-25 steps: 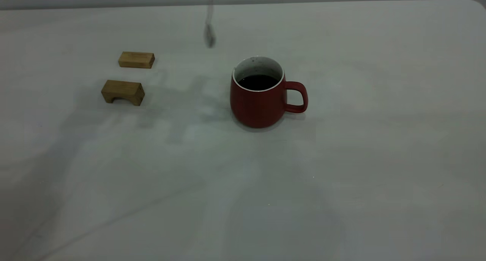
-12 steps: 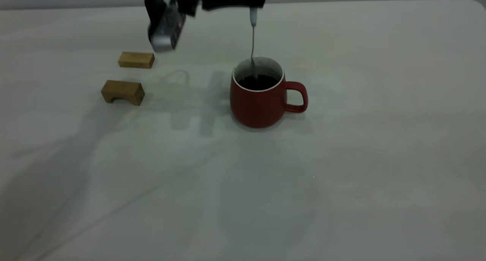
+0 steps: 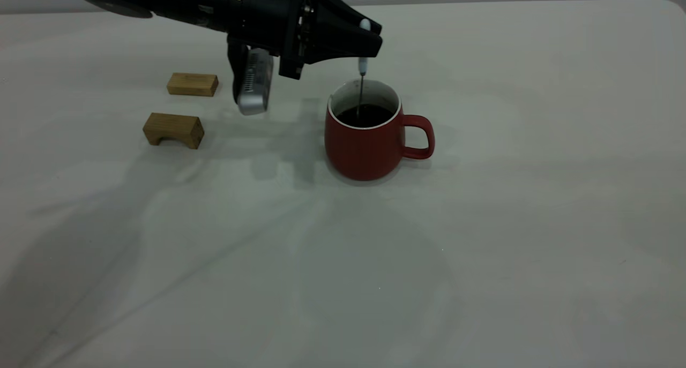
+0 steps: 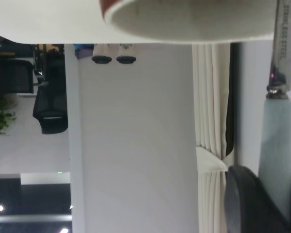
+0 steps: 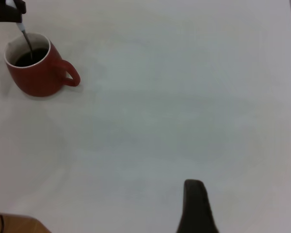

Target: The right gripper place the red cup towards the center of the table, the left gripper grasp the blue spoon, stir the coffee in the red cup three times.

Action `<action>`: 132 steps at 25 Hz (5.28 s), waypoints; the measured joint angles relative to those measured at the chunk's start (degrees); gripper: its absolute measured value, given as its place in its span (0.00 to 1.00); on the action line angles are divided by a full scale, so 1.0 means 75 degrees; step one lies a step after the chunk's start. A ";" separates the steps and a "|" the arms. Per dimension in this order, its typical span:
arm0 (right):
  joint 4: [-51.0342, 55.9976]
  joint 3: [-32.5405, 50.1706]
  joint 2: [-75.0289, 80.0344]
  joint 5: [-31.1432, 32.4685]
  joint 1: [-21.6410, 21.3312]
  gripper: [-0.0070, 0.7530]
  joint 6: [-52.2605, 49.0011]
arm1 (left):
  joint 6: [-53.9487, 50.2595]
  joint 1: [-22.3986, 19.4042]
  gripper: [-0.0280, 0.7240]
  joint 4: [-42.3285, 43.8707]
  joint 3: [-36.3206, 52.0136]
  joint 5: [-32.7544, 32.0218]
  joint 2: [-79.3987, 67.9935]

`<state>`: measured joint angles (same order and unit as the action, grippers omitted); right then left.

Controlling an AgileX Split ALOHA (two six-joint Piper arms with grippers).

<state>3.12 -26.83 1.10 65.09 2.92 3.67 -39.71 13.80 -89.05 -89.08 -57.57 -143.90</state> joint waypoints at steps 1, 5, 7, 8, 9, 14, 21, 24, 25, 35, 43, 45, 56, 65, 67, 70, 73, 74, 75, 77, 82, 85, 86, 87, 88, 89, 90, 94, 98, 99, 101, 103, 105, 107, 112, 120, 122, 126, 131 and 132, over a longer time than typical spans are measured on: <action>0.0000 0.0000 0.0000 0.0000 0.0000 0.77 0.0000 | -0.0011 0.0055 0.26 -0.0018 -0.0008 -0.0111 -0.0020; 0.0000 0.0000 0.0000 0.0000 0.0000 0.77 0.0000 | -0.0544 0.0146 0.26 0.0243 -0.0016 -0.0415 -0.0036; 0.0000 0.0000 0.0000 0.0000 0.0000 0.77 0.0000 | -0.0797 0.0138 0.26 0.0480 -0.0022 -0.0428 -0.0036; 0.0000 0.0000 0.0000 0.0000 0.0000 0.77 0.0000 | -0.0823 0.0130 0.26 0.0572 -0.0022 -0.0400 -0.0036; 0.0000 0.0000 0.0000 0.0000 0.0000 0.77 0.0000 | -0.0813 0.0124 0.26 0.0632 -0.0022 -0.0344 -0.0036; 0.0000 0.0000 0.0000 0.0000 0.0000 0.77 0.0000 | 0.0205 0.0115 0.26 0.0535 -0.0044 0.0215 -0.0036; 0.0000 0.0000 0.0000 0.0000 0.0000 0.77 0.0000 | -0.0410 0.0241 0.26 0.0364 -0.0054 -0.0264 -0.0036; 0.0000 0.0000 0.0000 0.0000 0.0000 0.77 0.0000 | -0.1255 0.0240 0.26 0.0785 -0.0054 -0.0479 -0.0036; 0.0000 0.0000 0.0000 0.0000 0.0000 0.77 0.0000 | -0.1357 0.0215 0.26 0.0899 -0.0054 -0.0470 -0.0036; 0.0000 0.0000 0.0000 0.0000 0.0000 0.77 0.0000 | 0.0509 -0.0065 0.26 0.0367 -0.0054 0.0059 -0.0036; 0.0000 0.0000 0.0000 0.0000 0.0000 0.77 0.0000 | -0.0037 0.0223 0.26 0.0374 -0.0054 -0.0452 -0.0036; 0.0000 0.0000 0.0000 0.0000 0.0000 0.77 0.0000 | -0.0278 0.0215 0.26 0.0663 -0.0054 -0.0606 -0.0036; 0.0000 0.0000 0.0000 0.0000 0.0000 0.77 0.0000 | 0.0220 -0.0300 0.26 0.0608 -0.0054 -0.0662 -0.0036; 0.0000 0.0000 0.0000 0.0000 0.0000 0.77 0.0000 | 0.0527 0.0226 0.26 0.0364 -0.0054 -0.0713 -0.0036; 0.0007 0.0000 0.0000 0.0000 0.0000 0.77 0.0000 | 0.0262 0.0242 0.26 0.0801 -0.0054 -0.0790 -0.0036; 0.0007 0.0000 0.0000 0.0000 0.0000 0.77 0.0000 | 0.0116 0.0145 0.26 0.1322 -0.0054 -0.0789 -0.0036; 0.0007 0.0000 0.0000 0.0000 0.0000 0.77 0.0000 | 0.0198 0.0066 0.26 0.1350 -0.0054 -0.0757 -0.0036; 0.0007 0.0000 0.0000 0.0000 0.0000 0.77 0.0000 | 0.0216 0.0057 0.26 0.1350 -0.0054 -0.0740 -0.0036; 0.0007 0.0000 0.0000 0.0000 0.0000 0.77 0.0000 | 0.0233 0.0055 0.27 0.1350 -0.0054 -0.0731 -0.0036; 0.0007 0.0000 0.0000 0.0000 0.0000 0.77 0.0000 | 0.0239 0.0055 0.33 0.1350 -0.0054 -0.0740 -0.0036; 0.0007 0.0000 0.0000 0.0000 0.0000 0.77 0.0000 | 0.0378 0.0055 0.67 0.1431 -0.0054 -0.0940 -0.0022; 0.0007 0.0000 0.0000 0.0000 0.0000 0.77 0.0000 | 0.0432 -0.0003 0.81 0.1756 -0.0054 -0.0968 0.0153; 0.0007 0.0000 0.0000 0.0000 0.0000 0.77 0.0000 | 0.0439 -0.0041 0.82 0.2059 -0.0072 -0.0968 0.0253; 0.0007 0.0000 0.0000 0.0000 0.0000 0.77 0.0000 | 0.0439 -0.0090 0.83 0.2493 -0.0131 -0.0974 0.0413; 0.0007 0.0000 0.0000 0.0000 0.0000 0.77 0.0000 | 0.0439 -0.0106 0.83 0.3022 -0.0221 -0.0994 0.0598; 0.0007 0.0000 0.0000 0.0000 0.0000 0.77 0.0000 | 0.0439 -0.0116 0.82 0.3511 -0.0355 -0.1039 0.0794; 0.0007 0.0000 0.0000 0.0000 0.0000 0.77 0.0000 | 0.0439 -0.0122 0.81 0.4132 -0.0505 -0.1127 0.0971; 0.0007 0.0000 0.0000 0.0000 0.0000 0.77 0.0000 | 0.0439 -0.0122 0.75 0.6319 -0.0980 -0.1242 0.1873; 0.0007 0.0000 0.0000 0.0000 0.0000 0.77 0.0000 | 0.0439 -0.0140 0.70 0.8539 -0.1043 -0.1242 0.3079; 0.0007 0.0000 0.0000 0.0000 0.0000 0.77 0.0000 | 0.0462 -0.0140 0.69 0.9028 -0.1043 -0.1242 0.3449; 0.0007 0.0000 0.0000 0.0000 0.0000 0.77 0.0000 | 0.0849 -0.0147 0.67 1.0001 -0.1043 -0.1242 0.4174; 0.0007 0.0000 0.0000 0.0000 0.0000 0.77 0.0000 | 0.1623 -0.0149 0.66 1.0574 -0.1043 -0.1242 0.5023; 0.0007 0.0000 0.0000 0.0000 0.0000 0.77 0.0000 | 0.2336 -0.0149 0.65 1.0945 -0.1043 -0.1242 0.5806; 0.0007 0.0000 0.0000 0.0000 0.0000 0.77 0.0000 | 0.3090 -0.0149 0.65 1.1254 -0.1043 -0.1242 0.6621; 0.0007 0.0000 0.0000 0.0000 0.0000 0.77 0.0000 | 0.4219 -0.0149 0.65 1.1545 -0.1043 -0.1242 0.8109; 0.0007 0.0000 0.0000 0.0000 0.0000 0.77 0.0000 | 0.4928 -0.0149 0.65 1.1563 0.1170 -0.1242 0.9721; 0.0007 0.0000 0.0000 0.0000 0.0000 0.77 0.0000 | 0.4997 -0.0149 0.65 1.1569 0.2253 -0.1242 1.0423; 0.0007 0.0000 0.0000 0.0000 0.0000 0.77 0.0000 | 0.5037 -0.0281 0.65 1.1549 0.4202 -0.1242 1.2079; 0.0007 0.0000 0.0000 0.0000 0.0000 0.77 0.0000 | 0.5037 -0.1489 0.65 1.1696 0.5971 -0.1242 1.4203; 0.0007 0.0000 0.0000 0.0000 0.0000 0.77 0.0000 | 0.5037 -0.1624 0.65 1.1739 0.6223 -0.1242 1.4641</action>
<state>3.17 -26.83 1.10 65.09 2.92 3.67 -1.94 1.62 -1.00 -42.41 -66.89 -34.09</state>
